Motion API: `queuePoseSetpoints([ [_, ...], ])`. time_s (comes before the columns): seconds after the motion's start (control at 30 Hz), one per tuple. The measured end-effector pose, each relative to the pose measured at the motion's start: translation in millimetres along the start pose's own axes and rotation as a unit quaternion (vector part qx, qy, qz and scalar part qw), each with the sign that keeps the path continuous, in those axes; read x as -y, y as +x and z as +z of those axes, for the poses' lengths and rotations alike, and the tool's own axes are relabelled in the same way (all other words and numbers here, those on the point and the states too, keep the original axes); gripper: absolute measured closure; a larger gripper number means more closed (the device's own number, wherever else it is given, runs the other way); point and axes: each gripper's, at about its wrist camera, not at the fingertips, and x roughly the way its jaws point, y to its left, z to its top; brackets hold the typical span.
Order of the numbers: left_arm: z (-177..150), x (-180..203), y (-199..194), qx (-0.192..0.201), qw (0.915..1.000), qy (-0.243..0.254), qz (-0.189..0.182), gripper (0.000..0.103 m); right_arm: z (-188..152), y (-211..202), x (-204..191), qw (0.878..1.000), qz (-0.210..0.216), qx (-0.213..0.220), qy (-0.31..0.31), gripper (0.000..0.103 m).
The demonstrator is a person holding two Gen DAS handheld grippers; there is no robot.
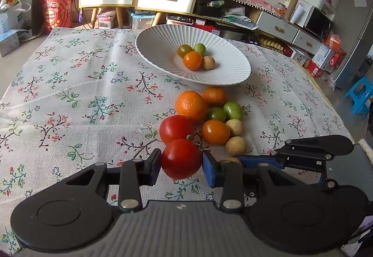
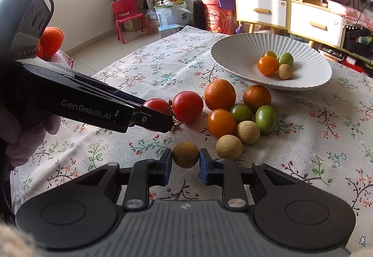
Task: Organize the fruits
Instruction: 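Carry the red tomato and brown fruit in both tools over the white plate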
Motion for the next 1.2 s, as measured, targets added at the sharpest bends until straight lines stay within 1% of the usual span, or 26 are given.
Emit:
queuePoseSetpoints([
  [0.4,12.1,2.8,-4.6,0.021,0.9998,0.003,0.002,0.07,17.3,-14.5,11.0,0.999,-0.019,0.036,0.01,0.08],
  [0.6,23.4,3.9,-6.0,0.046,0.9989,-0.004,0.003,0.07,26.8,-18.9,24.4,0.998,-0.039,0.053,0.014,0.08],
  [0.77,38.1,6.0,4.2,0.059,0.9982,-0.008,0.004,0.07,36.9,-21.6,39.0,0.996,-0.056,0.068,0.02,0.08],
  [0.93,56.1,9.5,16.6,0.072,0.9972,0.016,0.013,0.07,48.1,-16.4,58.0,0.994,-0.08,0.073,0.026,0.08],
  [1.07,69.4,7.2,30.0,0.071,0.9972,0.02,0.013,0.07,55.5,-5.8,72.4,0.992,-0.095,0.075,0.03,0.08],
  [1.2,79.6,7.0,46.2,0.066,0.9969,0.037,0.019,0.07,60.4,6.5,84.8,0.991,-0.107,0.073,0.023,0.08],
])
